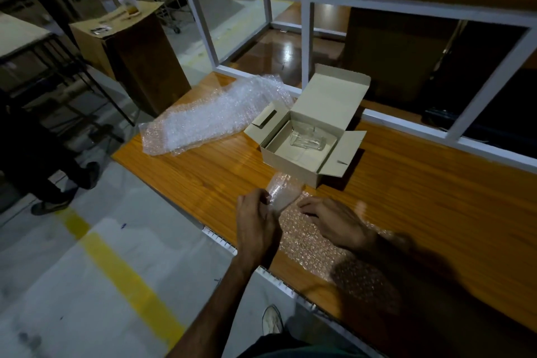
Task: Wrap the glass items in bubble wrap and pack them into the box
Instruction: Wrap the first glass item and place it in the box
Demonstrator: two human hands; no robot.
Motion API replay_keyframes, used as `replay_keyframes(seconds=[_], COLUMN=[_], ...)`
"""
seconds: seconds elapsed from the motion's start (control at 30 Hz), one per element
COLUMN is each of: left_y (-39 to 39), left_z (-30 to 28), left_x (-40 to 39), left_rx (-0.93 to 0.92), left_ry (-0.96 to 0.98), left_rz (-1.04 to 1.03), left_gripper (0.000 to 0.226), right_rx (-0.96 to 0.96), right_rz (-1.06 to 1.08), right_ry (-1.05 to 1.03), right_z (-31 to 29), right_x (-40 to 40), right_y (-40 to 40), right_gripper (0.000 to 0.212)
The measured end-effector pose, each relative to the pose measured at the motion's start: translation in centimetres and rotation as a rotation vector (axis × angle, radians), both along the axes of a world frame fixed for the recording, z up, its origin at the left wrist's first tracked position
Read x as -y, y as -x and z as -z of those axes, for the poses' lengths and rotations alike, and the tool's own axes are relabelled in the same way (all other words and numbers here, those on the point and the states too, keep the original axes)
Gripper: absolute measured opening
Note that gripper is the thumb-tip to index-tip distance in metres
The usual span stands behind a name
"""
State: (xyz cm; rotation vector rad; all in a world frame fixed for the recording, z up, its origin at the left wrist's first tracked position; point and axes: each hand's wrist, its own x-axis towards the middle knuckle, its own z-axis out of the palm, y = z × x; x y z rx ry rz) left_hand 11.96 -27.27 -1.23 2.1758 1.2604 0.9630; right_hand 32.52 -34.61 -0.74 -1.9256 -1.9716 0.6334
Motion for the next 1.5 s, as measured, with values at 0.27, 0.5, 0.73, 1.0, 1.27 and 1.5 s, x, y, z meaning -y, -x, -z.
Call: replay_keyframes(seconds=[0.27,0.5,0.73,1.0,1.27,1.5], left_y=[-0.4,-0.1,-0.2,0.1,-0.6,-2.0], left_z=[1.3,1.7,1.3,0.5,-1.6,-2.2], left_x=[1.6,3.4,3.9,3.1,2.4,3.6], left_rx=[-0.047,-0.067,0.042,-0.238,-0.388,-0.418], left_ry=[-0.103,-0.078,-0.062,0.188,0.267,0.232], left_rz=[0.035,0.082,0.114,-0.001,0.174,0.214], left_gripper=[0.031,0.034,0.019,0.051,0.043,0.048], right_rx=[0.043,-0.201,0.039,0.03,-0.215,-0.095], right_rz=[0.01,0.154,-0.115,-0.159,-0.034,-0.013], right_ry=[-0.151,-0.222,-0.181,0.05,-0.04,0.136], right_z=[1.1,-0.7,-4.5,-4.3,-3.9,-5.3], right_x=[2.5,3.1,-1.3,-1.5,2.9,2.6], right_y=[-1.4,-1.1,-0.2,-0.7,-1.3,-2.4], right_gripper=[0.011,0.013,0.04,0.043,0.061,0.071])
